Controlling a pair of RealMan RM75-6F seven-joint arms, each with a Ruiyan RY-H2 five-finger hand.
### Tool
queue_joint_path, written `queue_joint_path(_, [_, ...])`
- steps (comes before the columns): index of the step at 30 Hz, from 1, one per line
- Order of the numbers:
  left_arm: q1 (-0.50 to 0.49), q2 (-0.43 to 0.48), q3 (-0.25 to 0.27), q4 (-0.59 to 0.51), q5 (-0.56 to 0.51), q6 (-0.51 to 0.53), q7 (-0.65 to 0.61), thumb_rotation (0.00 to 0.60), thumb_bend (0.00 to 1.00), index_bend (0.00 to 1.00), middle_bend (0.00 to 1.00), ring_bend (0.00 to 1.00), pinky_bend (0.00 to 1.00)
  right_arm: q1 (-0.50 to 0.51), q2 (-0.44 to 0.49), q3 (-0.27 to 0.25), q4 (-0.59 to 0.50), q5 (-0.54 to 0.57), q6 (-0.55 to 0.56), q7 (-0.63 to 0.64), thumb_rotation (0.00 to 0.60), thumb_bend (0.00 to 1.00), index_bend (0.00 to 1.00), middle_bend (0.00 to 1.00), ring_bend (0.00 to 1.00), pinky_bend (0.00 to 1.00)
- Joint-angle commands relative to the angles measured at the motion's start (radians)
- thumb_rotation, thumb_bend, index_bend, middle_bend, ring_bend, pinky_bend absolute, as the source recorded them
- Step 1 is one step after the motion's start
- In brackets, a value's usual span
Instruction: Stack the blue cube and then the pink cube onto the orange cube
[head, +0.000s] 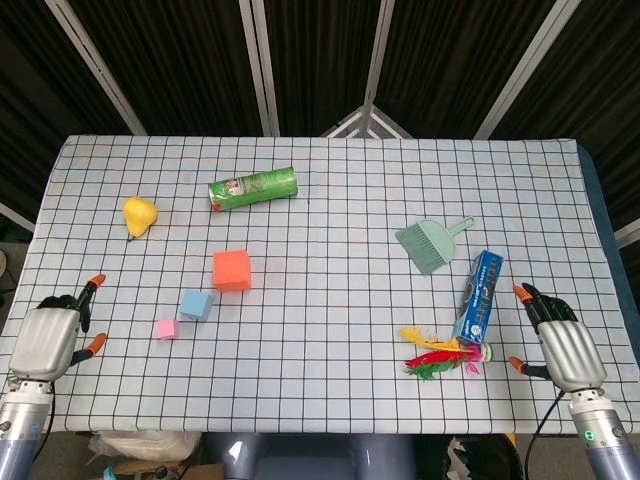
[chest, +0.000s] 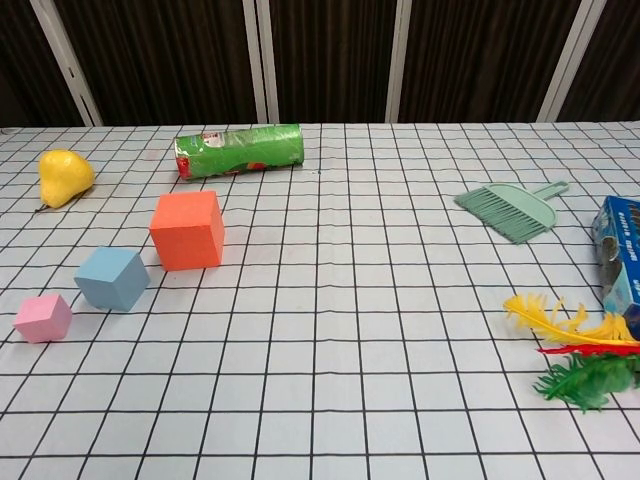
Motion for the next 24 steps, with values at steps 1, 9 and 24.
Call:
queue_joint_path(1, [-0.058,-0.028,-0.045,-0.045,-0.055,-0.049,0.088,0.600,0.25,0.23,0.93,0.73,0.64,0.002,0.001,-0.001,0.001,0.003,-0.006,0.001,0.600,0.19,0.02,0.09,0.16,0.15])
queue_joint_path(9, [-0.173,-0.065,-0.087,-0.122,-0.271,-0.187,0.299,0.600,0.24,0.29,0.97,0.78,0.69,0.002,0.010,-0.001,0.000,0.006,-0.010,0.018,0.600,0.19,0.02,0.09,0.16,0.15])
queue_joint_path(24, [-0.356,-0.200,-0.115,-0.076,-0.587,-0.224,0.547,0.600,0.24,0.30,0.97,0.78,0.69,0.004,0.017,-0.002,-0.001,0.019,-0.024,0.027,0.600,0.19,0.02,0.09,0.16,0.15])
